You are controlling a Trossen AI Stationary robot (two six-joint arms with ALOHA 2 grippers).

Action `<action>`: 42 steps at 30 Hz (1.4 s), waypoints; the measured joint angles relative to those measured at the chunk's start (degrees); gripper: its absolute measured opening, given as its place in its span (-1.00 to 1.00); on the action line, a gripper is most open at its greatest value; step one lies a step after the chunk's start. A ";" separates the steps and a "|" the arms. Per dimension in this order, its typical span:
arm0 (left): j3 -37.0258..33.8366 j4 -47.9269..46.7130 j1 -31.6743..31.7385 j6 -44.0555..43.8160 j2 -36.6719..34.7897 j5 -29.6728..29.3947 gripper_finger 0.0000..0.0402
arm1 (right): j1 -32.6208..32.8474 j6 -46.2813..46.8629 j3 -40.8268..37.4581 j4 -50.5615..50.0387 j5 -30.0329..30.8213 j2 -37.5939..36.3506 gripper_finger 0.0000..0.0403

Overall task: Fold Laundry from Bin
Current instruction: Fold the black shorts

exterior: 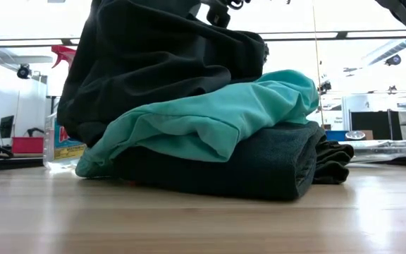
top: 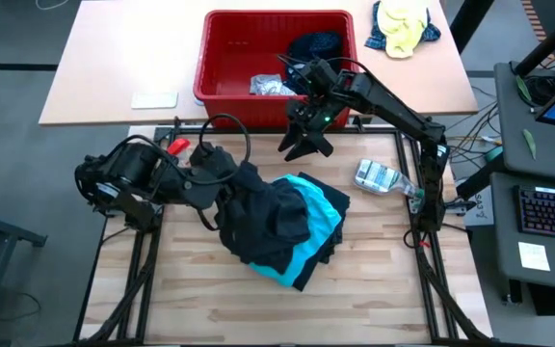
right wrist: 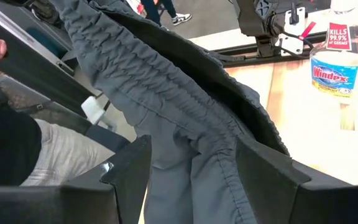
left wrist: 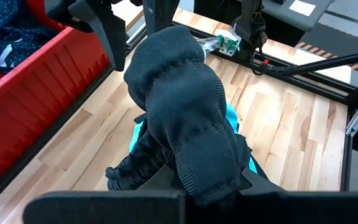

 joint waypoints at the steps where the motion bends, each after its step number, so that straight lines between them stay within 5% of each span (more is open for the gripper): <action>1: 0.00 0.00 0.00 0.00 0.00 0.01 -0.96 | 0.00 0.00 0.00 0.02 0.00 0.00 0.09; 42: -0.02 1.29 0.00 2.52 0.00 -1.04 -0.96 | 0.02 0.48 -0.04 0.02 0.02 0.00 0.09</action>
